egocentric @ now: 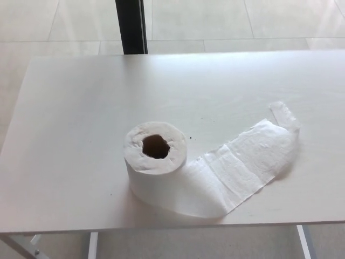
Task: A toilet paper roll is kept in the middle of the desk infront of the robot. The robot places its left hand on the top of the toilet paper roll to hold it still and uses its right hand to tear off a piece of toilet paper from it and hands the paper to a person
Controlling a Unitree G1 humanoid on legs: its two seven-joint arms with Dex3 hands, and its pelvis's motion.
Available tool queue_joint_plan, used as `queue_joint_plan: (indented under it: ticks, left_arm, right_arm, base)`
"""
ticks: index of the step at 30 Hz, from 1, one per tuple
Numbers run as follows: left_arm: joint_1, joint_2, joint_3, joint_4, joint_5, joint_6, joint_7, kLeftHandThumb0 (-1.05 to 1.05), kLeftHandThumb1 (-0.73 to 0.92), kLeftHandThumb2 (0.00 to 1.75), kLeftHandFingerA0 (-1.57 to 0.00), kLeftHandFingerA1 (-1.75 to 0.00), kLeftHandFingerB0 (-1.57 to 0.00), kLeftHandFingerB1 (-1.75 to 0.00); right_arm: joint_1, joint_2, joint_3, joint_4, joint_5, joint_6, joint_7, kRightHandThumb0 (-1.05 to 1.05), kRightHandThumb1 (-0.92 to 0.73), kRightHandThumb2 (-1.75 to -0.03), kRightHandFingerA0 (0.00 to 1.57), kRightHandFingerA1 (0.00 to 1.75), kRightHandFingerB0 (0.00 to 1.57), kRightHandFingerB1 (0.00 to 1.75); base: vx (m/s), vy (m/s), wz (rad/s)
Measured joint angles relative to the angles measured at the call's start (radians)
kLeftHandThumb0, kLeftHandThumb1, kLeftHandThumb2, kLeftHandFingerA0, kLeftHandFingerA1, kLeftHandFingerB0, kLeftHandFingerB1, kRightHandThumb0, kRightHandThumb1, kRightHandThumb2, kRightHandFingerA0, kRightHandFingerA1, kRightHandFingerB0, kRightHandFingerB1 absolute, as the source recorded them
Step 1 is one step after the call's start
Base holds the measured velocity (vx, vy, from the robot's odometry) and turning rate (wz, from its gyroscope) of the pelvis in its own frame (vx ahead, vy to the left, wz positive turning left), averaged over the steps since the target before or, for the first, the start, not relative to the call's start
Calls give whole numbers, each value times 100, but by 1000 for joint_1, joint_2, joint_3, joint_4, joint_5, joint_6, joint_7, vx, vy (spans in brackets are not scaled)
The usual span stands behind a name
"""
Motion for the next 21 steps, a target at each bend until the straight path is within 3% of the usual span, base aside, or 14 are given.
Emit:
queue_joint_plan:
  ticks: [2, 3, 4, 7, 8, 10, 11, 13, 14, 16, 18, 19, 20, 21]
  left_arm:
    - [-7, 51, 41, -38, 5, 21, -4, -61, 56, 90, -53, -58, -36, -52]
    - [-16, 94, 74, -78, 0, 21, -9, -69, 73, 63, -94, -54, -54, -41]
    - [-26, 141, 110, -119, -5, 20, -13, -76, 70, 62, -90, -59, -50, -42]
    - [-64, 245, 182, -227, -17, 21, -18, -74, 69, 61, -87, -61, -48, -46]
    - [-80, 283, 210, -275, -21, 21, -20, -77, 72, 62, -113, -78, -45, -47]
    - [-104, 332, 246, -352, -26, 21, -24, -77, 72, 62, -113, -78, -45, -47]
    - [-114, 349, 260, -385, -28, 21, -26, -69, 57, 93, -75, -67, -37, -54]
    - [-133, 382, 285, -461, -31, 21, -32, -69, 57, 93, -75, -67, -37, -54]
    - [-139, 391, 291, -486, -31, 21, -33, -67, 66, 64, -62, -54, -38, -45]
    - [-151, 411, 307, -565, -31, 21, -40, -53, 72, 60, -55, -55, -38, -46]
    - [-160, 423, 312, -632, -31, 21, -45, -52, 73, 62, -60, -58, -38, -48]
    - [-165, 426, 313, -670, -31, 21, -48, -49, 51, 92, -82, -79, -31, -56]
    - [-168, 429, 313, -699, -30, 21, -50, -49, 72, 62, -102, -84, -39, -49]
    - [-171, 430, 312, -734, -30, 21, -53, -49, 72, 62, -102, -84, -39, -49]
  right_arm:
    - [-79, -4, -8, -89, 16, 5, 25, -62, -53, -84, 22, 50, 10, 41]
    - [-112, -8, -11, -128, 23, 7, 37, -67, -53, -89, 34, 55, 13, 42]
    - [-146, -12, -13, -167, 31, 11, 49, -64, -66, -61, 50, 47, 24, 29]
    - [-225, -22, -14, -254, 41, 17, 73, -61, -66, -60, 70, 60, 22, 30]
    - [-256, -23, -14, -291, 45, 20, 85, -60, -64, -60, 67, 60, 25, 30]
    - [-296, -23, -11, -345, 52, 26, 103, -57, -62, -59, 41, 53, 23, 30]
    - [-313, -23, -9, -369, 55, 30, 111, -56, -62, -59, 24, 45, 26, 30]
    - [-345, -23, -2, -424, 63, 38, 129, -56, -62, -59, 24, 45, 26, 30]
    - [-354, -23, 1, -440, 65, 41, 135, -54, -63, -59, 23, 46, 26, 30]
    - [-377, -23, 13, -493, 72, 50, 153, -57, -63, -59, 24, 45, 29, 31]
    - [-396, -23, 26, -533, 74, 58, 170, -60, -65, -59, 26, 50, 28, 30]
    - [-405, -23, 33, -555, 75, 63, 181, -60, -65, -60, 24, 52, 28, 31]
    - [-412, -23, 39, -571, 75, 68, 189, -59, -65, -60, 24, 52, 28, 32]
    - [-422, -23, 47, -590, 76, 73, 198, -59, -65, -60, 24, 52, 28, 32]
  base:
    - [0, 0, 16]
    - [0, 0, 0]
    - [0, 0, 0]
    - [0, 0, 0]
    - [0, 0, 0]
    - [0, 0, 0]
    - [0, 0, 0]
    - [0, 0, 0]
    - [0, 0, 0]
    - [0, 0, 0]
    - [0, 0, 0]
    - [0, 0, 0]
    - [0, 0, 0]
    - [0, 0, 0]
